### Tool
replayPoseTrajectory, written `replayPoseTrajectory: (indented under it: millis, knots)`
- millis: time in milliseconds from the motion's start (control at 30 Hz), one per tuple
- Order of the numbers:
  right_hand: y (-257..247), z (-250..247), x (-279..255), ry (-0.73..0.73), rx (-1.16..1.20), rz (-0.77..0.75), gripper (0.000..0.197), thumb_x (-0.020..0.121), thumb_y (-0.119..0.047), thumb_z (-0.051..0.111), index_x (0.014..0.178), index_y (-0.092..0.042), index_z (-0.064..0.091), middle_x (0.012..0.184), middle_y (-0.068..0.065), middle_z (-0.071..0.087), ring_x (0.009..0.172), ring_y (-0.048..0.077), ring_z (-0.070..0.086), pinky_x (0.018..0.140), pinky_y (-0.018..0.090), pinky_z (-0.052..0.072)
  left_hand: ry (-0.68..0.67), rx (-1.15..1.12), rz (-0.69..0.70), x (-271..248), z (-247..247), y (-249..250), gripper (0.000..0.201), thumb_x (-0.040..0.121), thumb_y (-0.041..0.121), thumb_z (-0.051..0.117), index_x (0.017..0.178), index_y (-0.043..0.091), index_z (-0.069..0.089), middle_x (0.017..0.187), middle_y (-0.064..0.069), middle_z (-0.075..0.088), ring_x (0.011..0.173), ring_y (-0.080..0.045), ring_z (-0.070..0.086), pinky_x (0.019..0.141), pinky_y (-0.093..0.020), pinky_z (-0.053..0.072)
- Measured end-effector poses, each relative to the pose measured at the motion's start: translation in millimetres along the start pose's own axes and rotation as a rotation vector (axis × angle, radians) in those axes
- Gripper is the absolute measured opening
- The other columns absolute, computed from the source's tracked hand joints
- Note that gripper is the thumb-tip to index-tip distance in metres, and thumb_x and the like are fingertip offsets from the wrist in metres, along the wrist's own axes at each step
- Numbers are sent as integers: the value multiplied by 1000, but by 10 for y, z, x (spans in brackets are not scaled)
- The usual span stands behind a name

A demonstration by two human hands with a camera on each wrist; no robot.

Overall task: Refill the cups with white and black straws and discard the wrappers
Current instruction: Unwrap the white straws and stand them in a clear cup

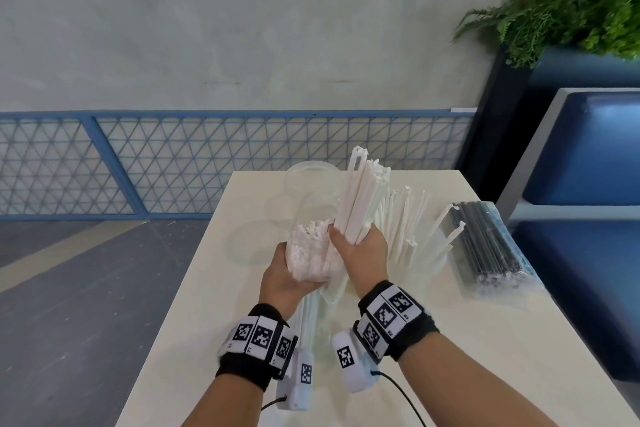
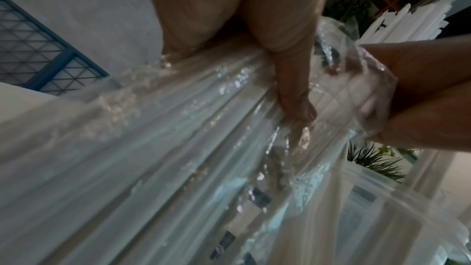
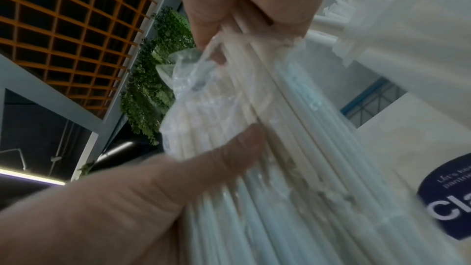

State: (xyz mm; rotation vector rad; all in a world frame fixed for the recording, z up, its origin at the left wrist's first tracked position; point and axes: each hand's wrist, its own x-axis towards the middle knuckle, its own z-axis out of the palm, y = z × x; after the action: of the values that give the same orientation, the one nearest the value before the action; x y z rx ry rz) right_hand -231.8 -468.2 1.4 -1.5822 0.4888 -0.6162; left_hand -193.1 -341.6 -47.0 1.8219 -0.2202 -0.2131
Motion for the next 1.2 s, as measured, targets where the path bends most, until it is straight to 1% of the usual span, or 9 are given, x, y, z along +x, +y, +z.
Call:
replayPoseTrajectory:
  millis: [133,267,400,500,600,767,900,1067,1200]
  knots:
    - [-238,-36,102,25,120,-16,20,79,-12,70,97,-10,64,89,4,68,84,17,66,74,24,53,-17,39,2,-2,-20,-13,70,53,27,89,109,22,48,102,8,60,100,-17,58,87,-35,51]
    - [-502,-135,318,108,212,-18,16,77,-10,71,92,-8,65,81,5,68,79,21,66,73,32,55,-9,59,8,-35,-32,10,65,58,22,87,110,21,47,98,11,58,97,-17,56,79,-26,45]
    - [-638,-240,429,97,282,-19,8,77,-2,65,84,-1,67,72,3,67,68,13,62,63,25,51,-4,61,15,-47,-31,35,64,60,17,86,111,20,46,94,15,55,93,-15,54,70,-18,41]
    - [-638,-270,451,113,322,10,6,77,-1,64,75,-6,64,71,6,63,65,16,59,58,24,48,6,67,27,-49,-33,29,63,59,16,87,108,19,47,92,15,57,89,-13,55,67,-15,41]
    - [-660,-318,486,158,357,6,10,77,0,63,74,-9,61,68,5,61,65,19,58,60,27,48,21,64,33,-49,-36,13,62,58,16,87,107,19,49,92,14,58,90,-16,57,70,-21,44]
    - [-814,-473,635,239,366,1,8,80,-3,63,87,-1,62,65,0,57,48,2,58,49,19,48,37,24,27,-60,-76,-6,60,60,12,85,106,23,47,94,13,58,96,-19,56,77,-27,44]
    - [-768,-459,713,290,382,85,12,79,-10,67,73,-11,56,65,-1,58,55,12,57,53,19,48,40,20,31,-63,-68,14,59,61,12,85,105,23,47,92,15,57,93,-17,55,72,-23,43]
    - [-521,-334,568,214,538,234,13,74,-1,67,86,-2,60,79,14,62,60,21,59,47,21,48,54,30,17,-31,-30,-22,58,61,11,84,105,21,48,92,11,58,95,-21,57,78,-29,45]
    - [-398,-205,486,150,543,254,15,72,1,69,84,-8,64,84,13,64,69,22,62,58,26,49,60,45,18,-26,-39,-31,59,62,11,84,106,23,46,92,9,59,93,-22,57,80,-31,47]
